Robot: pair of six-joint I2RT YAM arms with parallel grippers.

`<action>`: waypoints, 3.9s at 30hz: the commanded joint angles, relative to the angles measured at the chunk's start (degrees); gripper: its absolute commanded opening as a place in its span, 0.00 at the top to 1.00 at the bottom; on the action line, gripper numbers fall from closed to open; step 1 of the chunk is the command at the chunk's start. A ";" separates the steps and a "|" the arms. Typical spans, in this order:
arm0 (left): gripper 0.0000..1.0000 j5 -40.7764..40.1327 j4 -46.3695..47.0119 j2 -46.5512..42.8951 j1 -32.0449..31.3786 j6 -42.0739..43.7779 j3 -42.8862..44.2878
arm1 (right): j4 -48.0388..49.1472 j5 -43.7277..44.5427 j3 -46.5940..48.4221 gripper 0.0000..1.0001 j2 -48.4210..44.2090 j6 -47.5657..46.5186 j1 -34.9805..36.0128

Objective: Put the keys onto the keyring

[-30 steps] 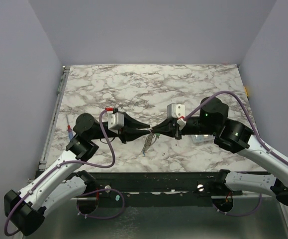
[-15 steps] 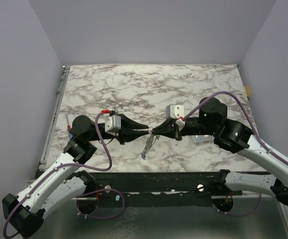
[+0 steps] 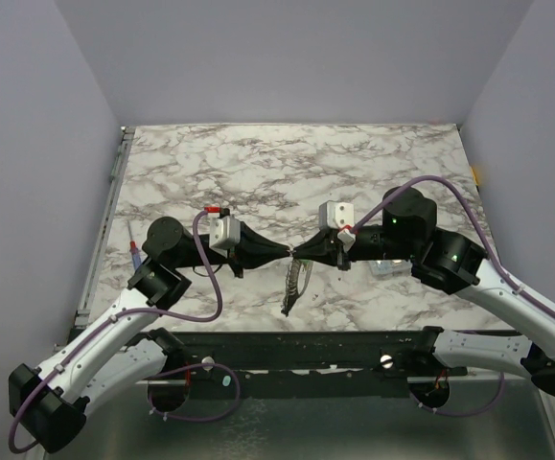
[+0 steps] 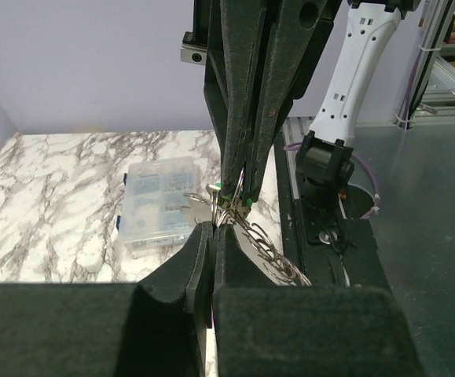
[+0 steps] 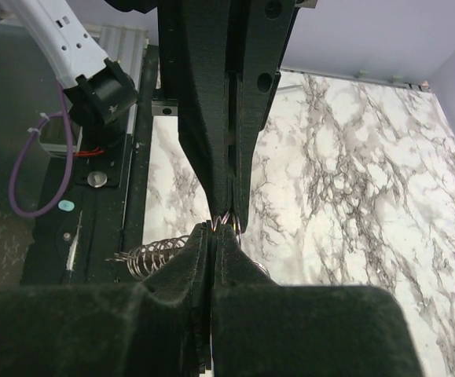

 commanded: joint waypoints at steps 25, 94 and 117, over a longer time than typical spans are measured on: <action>1.00 3.69 0.52 2.33 -0.10 -3.00 1.80 | -4.04 5.88 4.63 0.91 5.68 -2.68 0.24; 1.00 -19.84 -10.34 2.04 -0.09 3.72 4.06 | 27.53 25.13 -20.44 0.79 2.41 11.94 0.24; 1.00 -23.42 -11.05 1.33 -0.10 4.42 3.98 | 27.27 22.50 -24.29 0.43 -0.47 10.98 0.24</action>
